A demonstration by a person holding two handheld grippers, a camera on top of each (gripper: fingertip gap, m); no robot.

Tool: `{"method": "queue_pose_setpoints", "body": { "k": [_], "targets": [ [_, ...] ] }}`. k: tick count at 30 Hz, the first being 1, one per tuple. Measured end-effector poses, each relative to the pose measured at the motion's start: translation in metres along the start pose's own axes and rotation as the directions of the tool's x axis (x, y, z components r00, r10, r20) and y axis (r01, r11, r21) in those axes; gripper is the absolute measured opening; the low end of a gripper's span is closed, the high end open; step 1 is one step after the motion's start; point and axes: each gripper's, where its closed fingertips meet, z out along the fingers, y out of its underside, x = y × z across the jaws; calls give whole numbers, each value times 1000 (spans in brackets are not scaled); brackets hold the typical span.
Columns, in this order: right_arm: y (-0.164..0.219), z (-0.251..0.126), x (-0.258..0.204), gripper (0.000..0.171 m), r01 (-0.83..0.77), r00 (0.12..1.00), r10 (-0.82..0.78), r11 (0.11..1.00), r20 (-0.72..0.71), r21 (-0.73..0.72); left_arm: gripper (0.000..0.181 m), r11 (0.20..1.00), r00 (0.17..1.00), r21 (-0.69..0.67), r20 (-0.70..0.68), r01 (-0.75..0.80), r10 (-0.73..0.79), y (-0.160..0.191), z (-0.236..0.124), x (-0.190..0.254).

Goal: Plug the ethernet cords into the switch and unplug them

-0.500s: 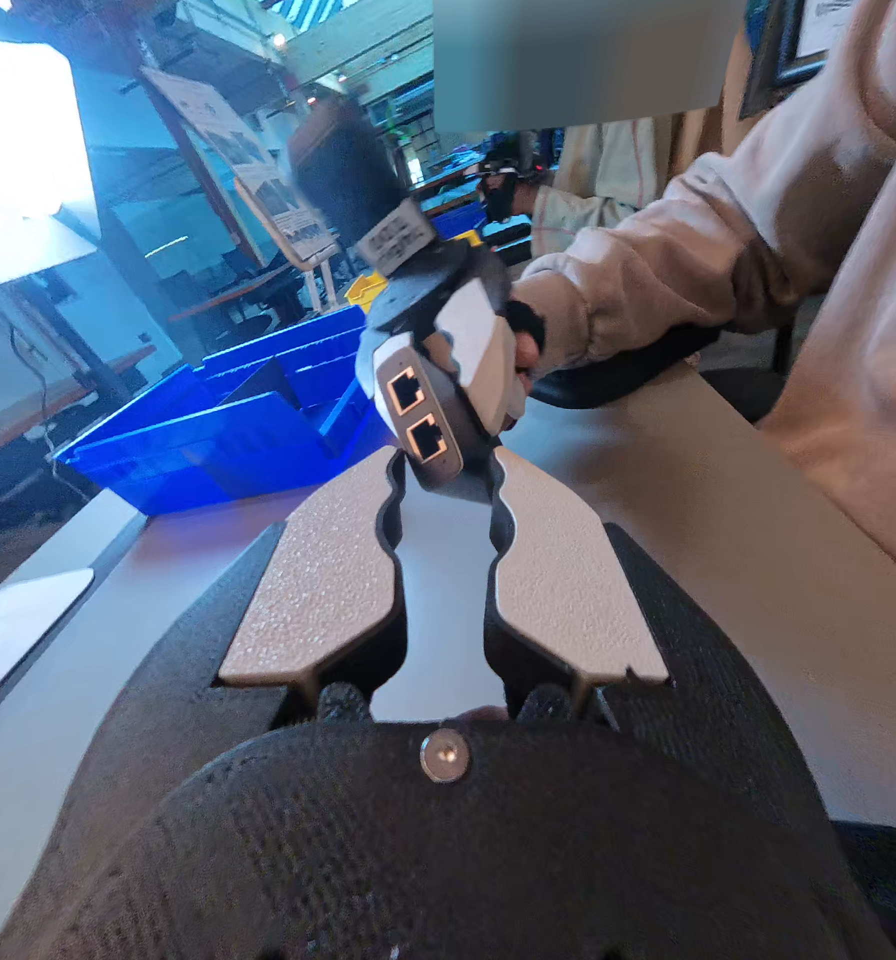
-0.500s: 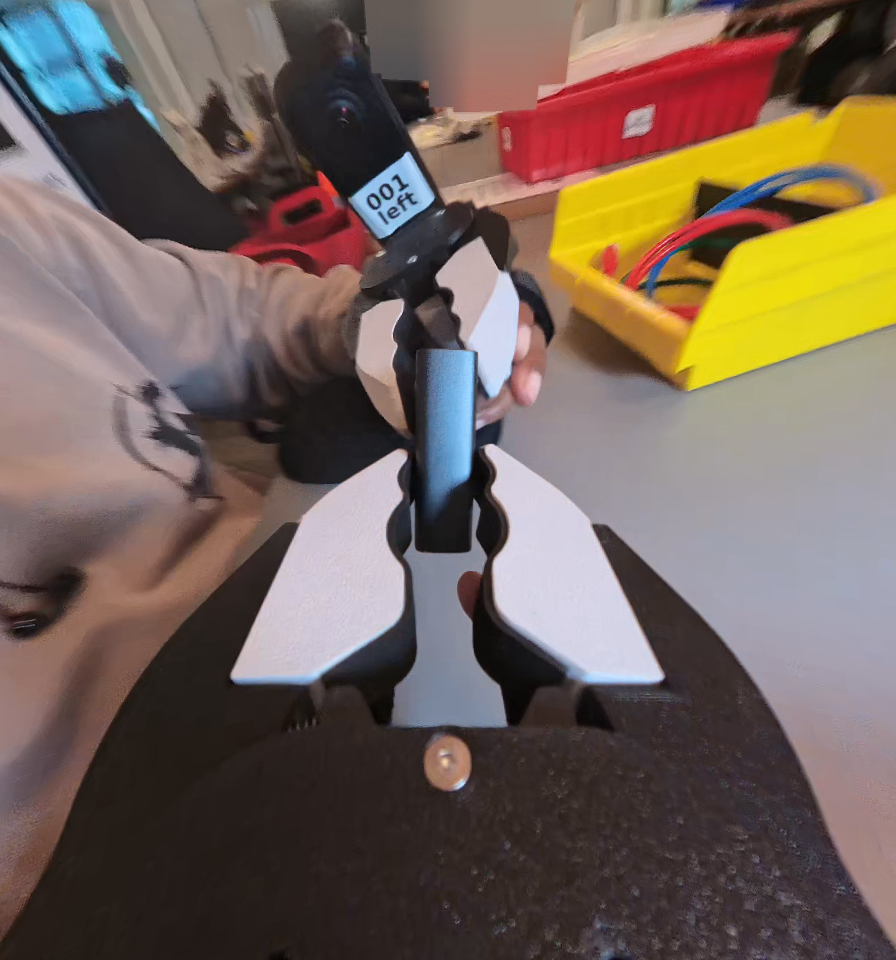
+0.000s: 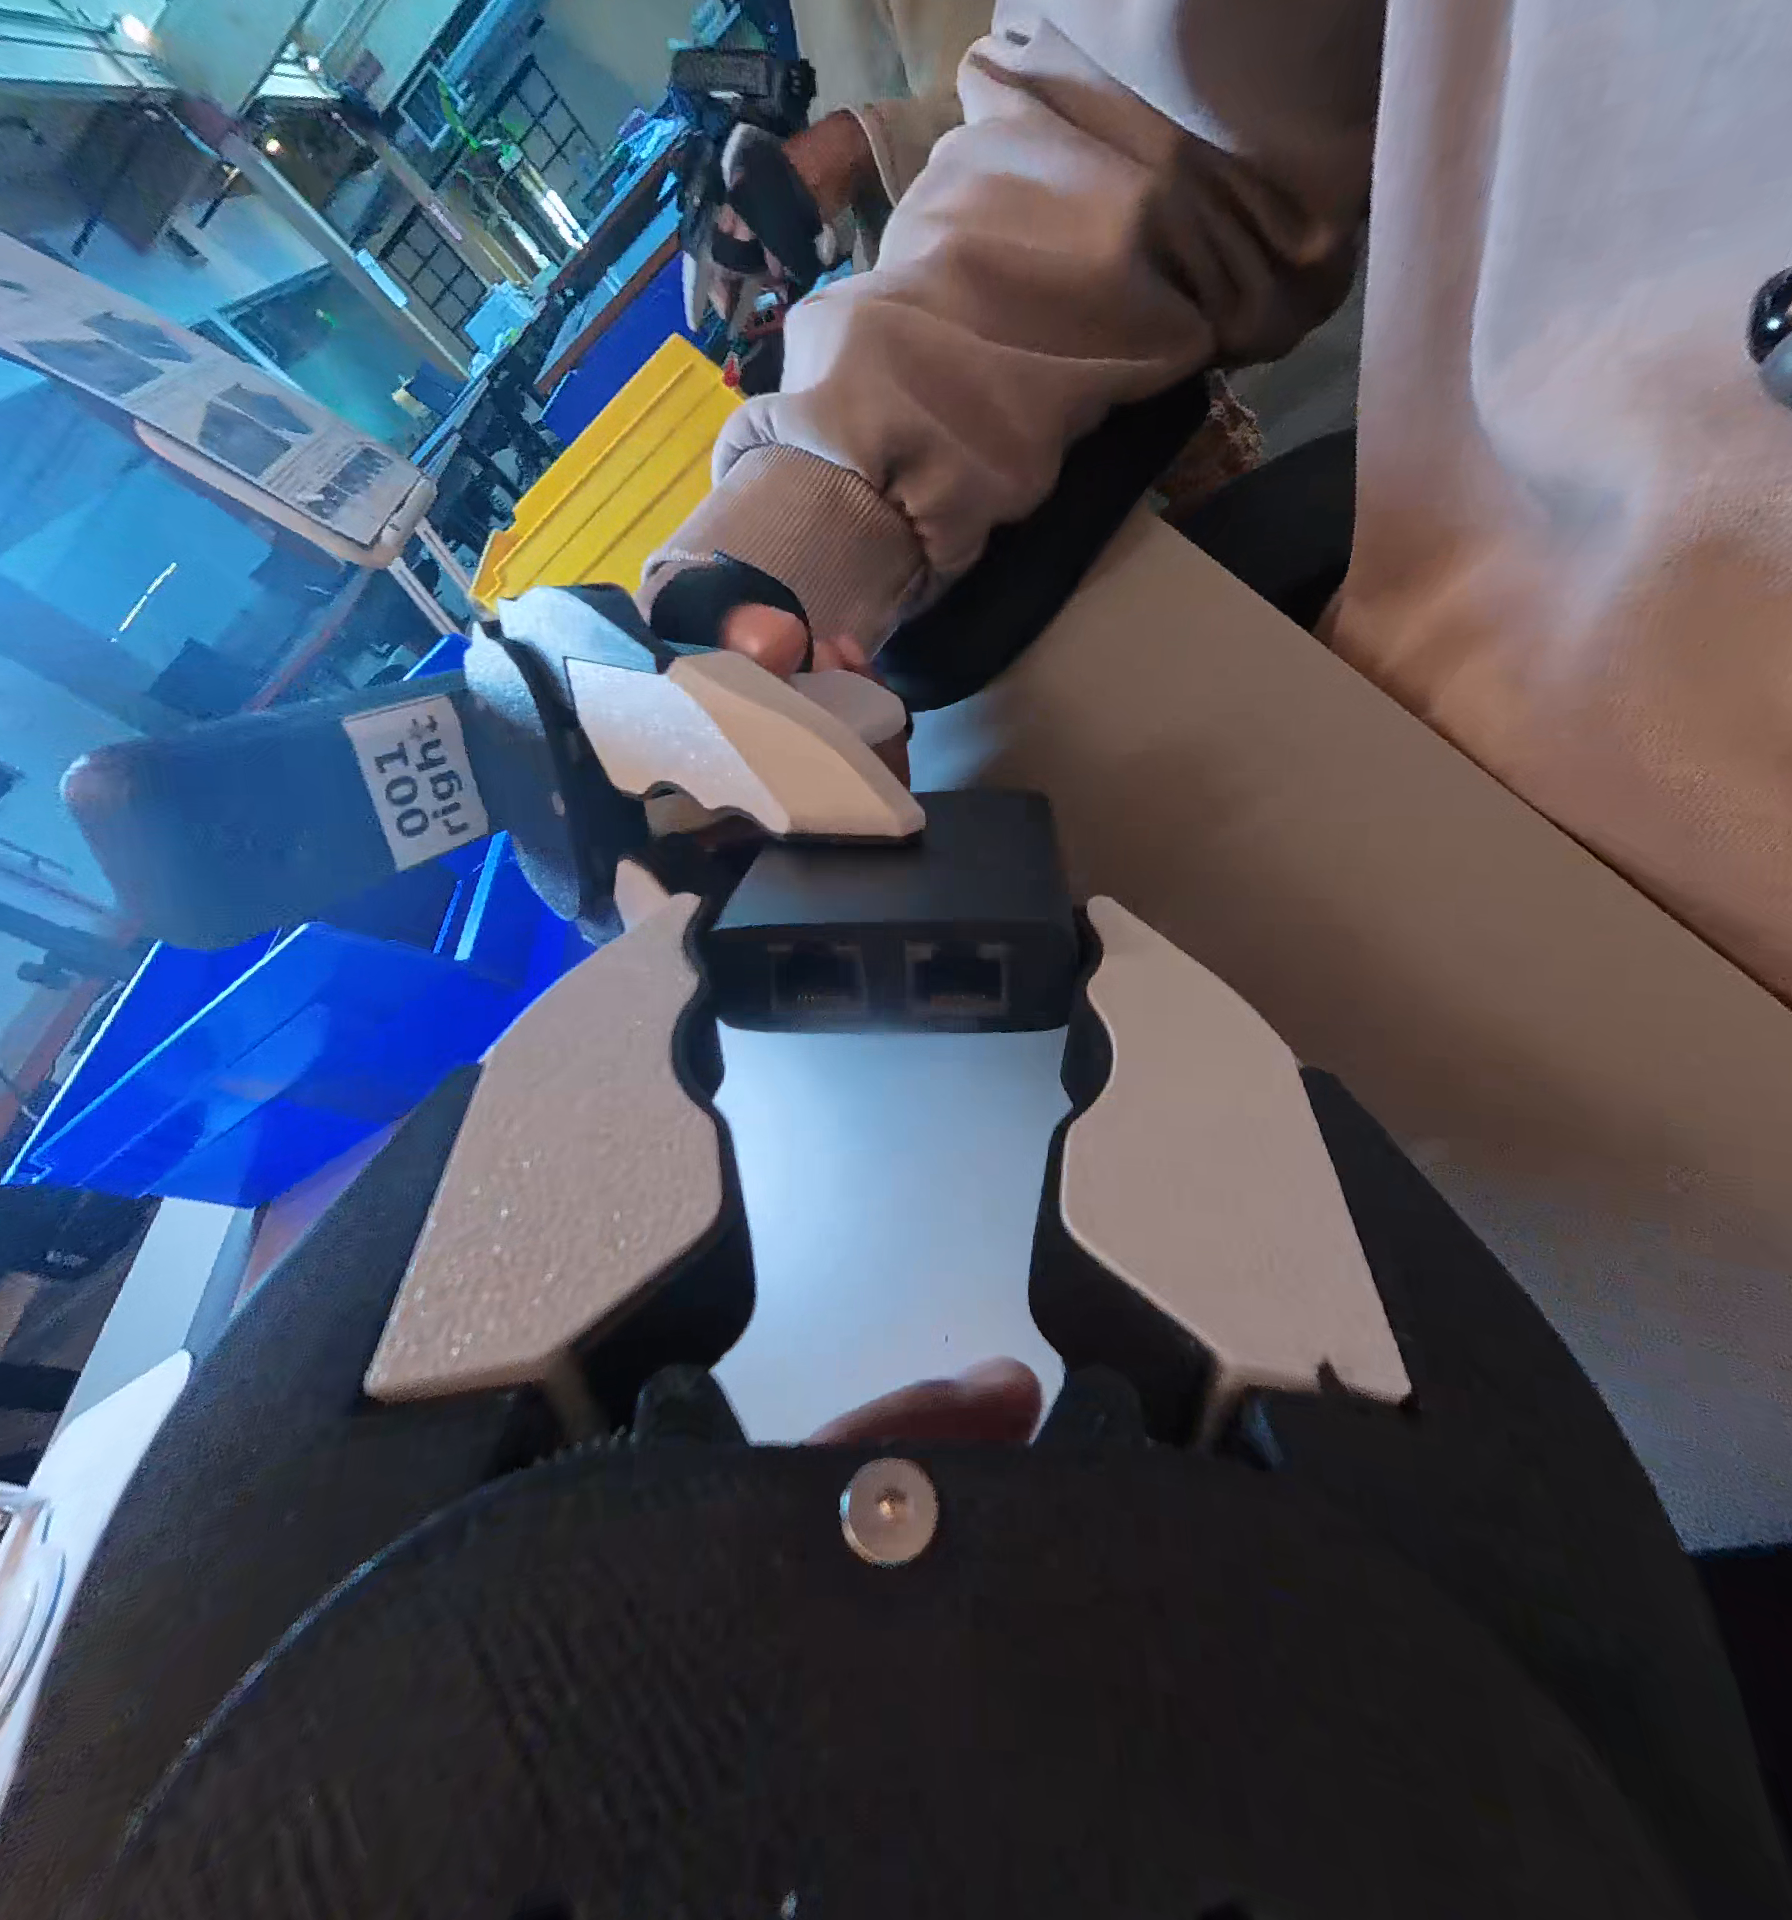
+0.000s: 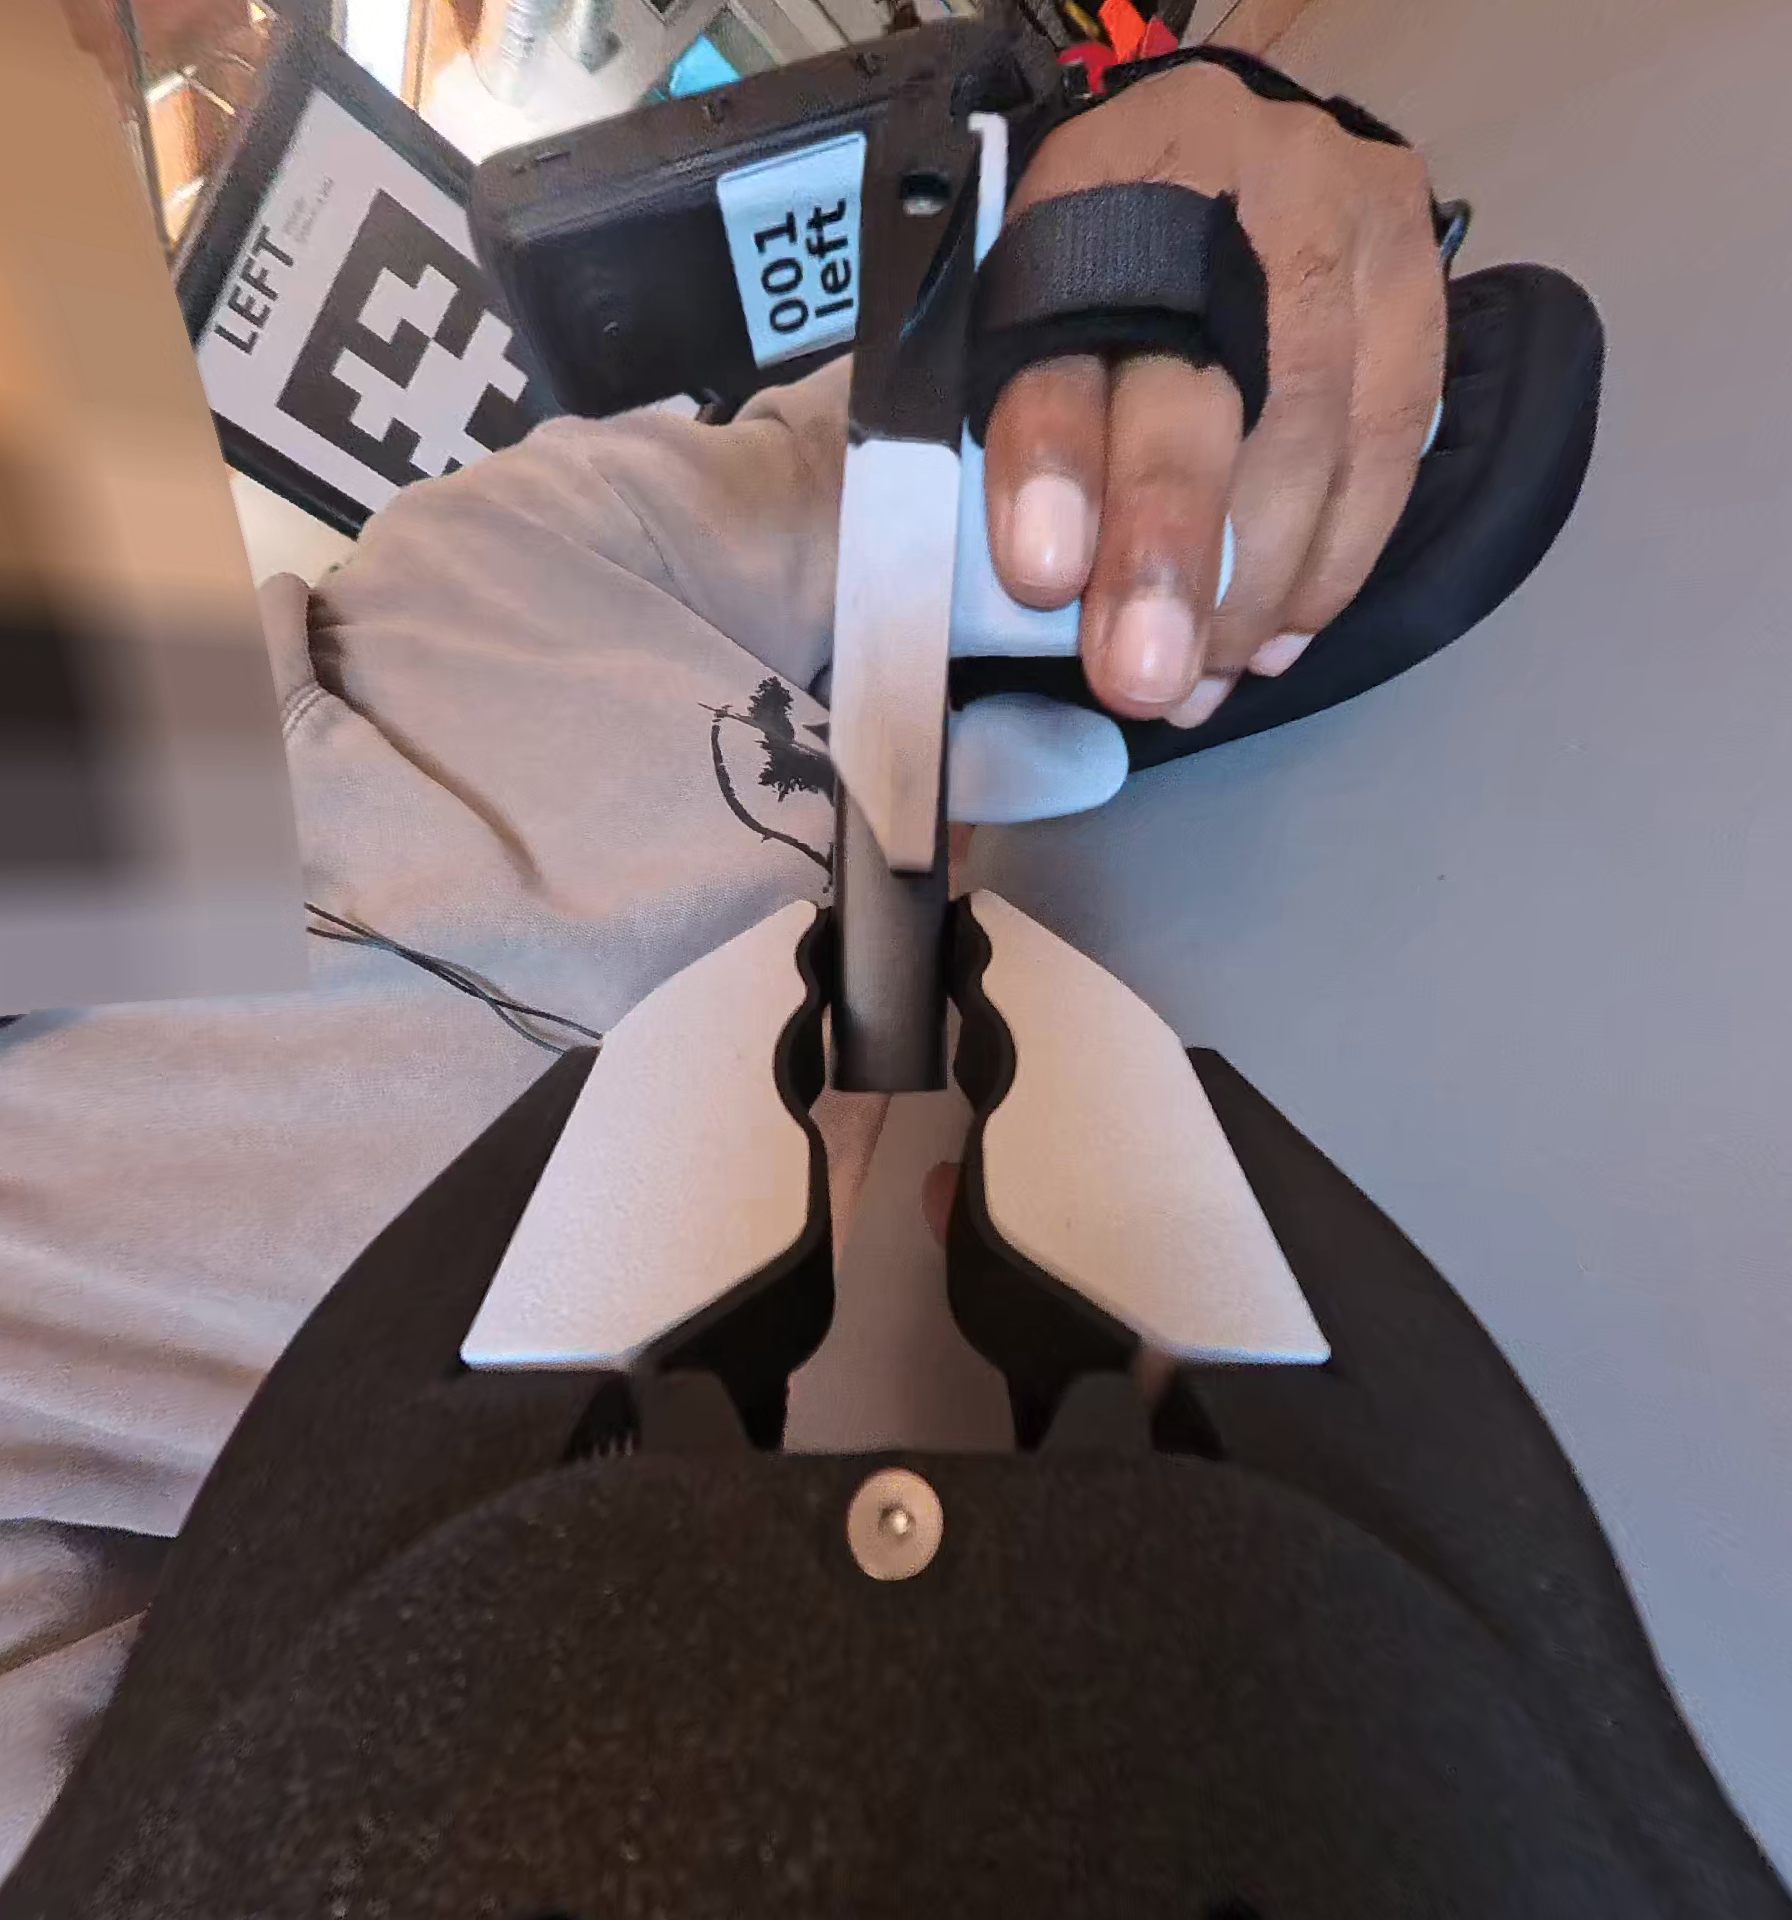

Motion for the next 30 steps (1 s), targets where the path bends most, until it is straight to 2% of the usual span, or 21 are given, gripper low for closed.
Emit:
{"method": "queue_pose_setpoints", "body": {
  "k": [4, 6, 7, 8, 9, 11, 12, 15, 18, 19, 22, 27, 30],
  "targets": [
    [-20, -12, 7, 25, 34, 997, -26, 991, -67, 129, 64, 988, 986, 35, 65, 153, -155, 4, -6, -21],
    [-40, -28, 16, 42, 205, 957, -152, 957, -249, 205, 64, 946, 942, 103, 106, 309, -319, 6, -13, -41],
    [-50, -38, 18, 52, 345, 894, -253, 915, -369, 209, 64, 910, 906, 142, 120, 389, -406, 7, -18, -51],
    [-58, -47, 18, 59, 492, 792, -362, 855, -491, 163, 63, 867, 863, 178, 127, 465, -489, 10, -23, -61],
    [-63, -56, 18, 64, 618, 652, -464, 783, -599, 66, 63, 819, 814, 207, 134, 535, -566, 14, -27, -70],
    [-64, -66, 24, 67, 732, 352, -610, 652, -710, -198, 63, 722, 714, 251, 136, 645, -686, 23, -32, -82],
    [-62, -68, 31, 69, 730, 227, -651, 606, -724, -316, 63, 671, 664, 268, 129, 691, -736, 27, -33, -86],
    [-61, -56, 47, 67, 700, 6, -695, 516, -719, -493, 63, 540, 533, 310, 115, 782, -838, 35, -30, -93],
    [-76, -50, 52, 49, 651, -289, -678, 379, -676, -658, 63, 457, 461, 332, 74, 825, -885, 34, -24, -93],
    [-80, -48, 53, 43, 639, -329, -670, 361, -665, -679, 63, 427, 442, 346, 38, 835, -896, 29, -23, -92],
    [-89, -48, 47, 23, 681, -358, -632, 326, -687, -656, 63, 365, 399, 346, -32, 865, -916, 22, -21, -87],
    [-84, -47, 44, 22, 679, -345, -661, 313, -666, -663, 63, 354, 395, 320, -68, 878, -916, 21, -18, -82],
    [-85, -47, 40, 22, 694, -315, -667, 323, -675, -643, 63, 393, 434, 321, -67, 862, -898, 17, -20, -81]
  ]
}}
